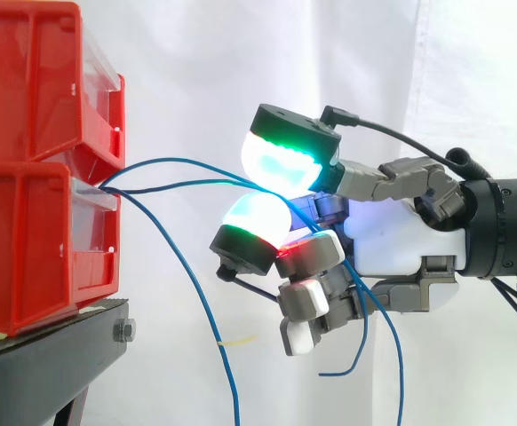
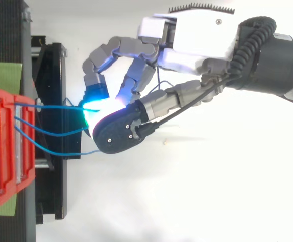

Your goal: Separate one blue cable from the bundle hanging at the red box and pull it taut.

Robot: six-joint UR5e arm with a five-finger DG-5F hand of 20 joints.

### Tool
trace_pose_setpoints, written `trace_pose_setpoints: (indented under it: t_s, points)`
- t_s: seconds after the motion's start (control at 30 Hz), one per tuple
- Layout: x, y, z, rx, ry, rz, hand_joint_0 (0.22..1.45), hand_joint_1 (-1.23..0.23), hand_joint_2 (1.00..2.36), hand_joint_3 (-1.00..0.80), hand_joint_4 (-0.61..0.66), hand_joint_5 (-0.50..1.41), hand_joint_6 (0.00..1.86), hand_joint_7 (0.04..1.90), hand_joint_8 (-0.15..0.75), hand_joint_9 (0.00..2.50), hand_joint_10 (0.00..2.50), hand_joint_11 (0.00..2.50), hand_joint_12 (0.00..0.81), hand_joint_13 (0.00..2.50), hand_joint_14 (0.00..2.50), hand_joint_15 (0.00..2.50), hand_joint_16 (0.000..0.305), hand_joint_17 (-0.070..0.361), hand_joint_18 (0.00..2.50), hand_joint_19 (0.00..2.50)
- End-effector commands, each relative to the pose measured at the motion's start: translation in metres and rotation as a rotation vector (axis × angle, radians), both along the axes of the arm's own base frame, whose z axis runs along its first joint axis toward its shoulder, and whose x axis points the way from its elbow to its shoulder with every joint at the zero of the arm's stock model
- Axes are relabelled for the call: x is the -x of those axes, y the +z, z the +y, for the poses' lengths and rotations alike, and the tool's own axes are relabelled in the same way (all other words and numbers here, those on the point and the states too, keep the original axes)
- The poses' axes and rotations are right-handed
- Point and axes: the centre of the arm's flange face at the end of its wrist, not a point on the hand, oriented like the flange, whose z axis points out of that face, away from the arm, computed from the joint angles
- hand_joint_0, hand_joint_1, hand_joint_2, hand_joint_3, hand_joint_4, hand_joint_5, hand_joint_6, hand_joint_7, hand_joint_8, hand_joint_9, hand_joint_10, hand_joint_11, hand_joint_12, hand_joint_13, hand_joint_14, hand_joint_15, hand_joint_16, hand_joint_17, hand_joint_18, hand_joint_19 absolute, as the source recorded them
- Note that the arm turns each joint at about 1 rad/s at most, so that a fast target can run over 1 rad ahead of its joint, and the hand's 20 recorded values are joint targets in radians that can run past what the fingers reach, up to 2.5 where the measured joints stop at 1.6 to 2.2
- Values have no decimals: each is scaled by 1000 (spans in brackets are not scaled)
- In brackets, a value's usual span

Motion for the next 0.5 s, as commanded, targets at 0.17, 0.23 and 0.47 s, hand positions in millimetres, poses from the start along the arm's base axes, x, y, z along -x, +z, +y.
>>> trace_pose_setpoints:
  t_s: [0.17,0.23,0.47]
  points:
    - [0,0,-1,1,-2,0,542,-786,1000,-500,177,-192,938,1094,378,1175,14,1233,389,1114,25,836,46,103,904,652]
    - [0,0,-2,1,-3,0,524,-767,1000,-500,184,-190,933,1094,375,1173,14,1230,397,1119,26,840,47,106,910,655]
    - [0,0,-1,2,-2,0,484,-660,1000,-500,184,-181,910,1076,391,1191,14,1227,413,1129,25,834,51,115,924,667]
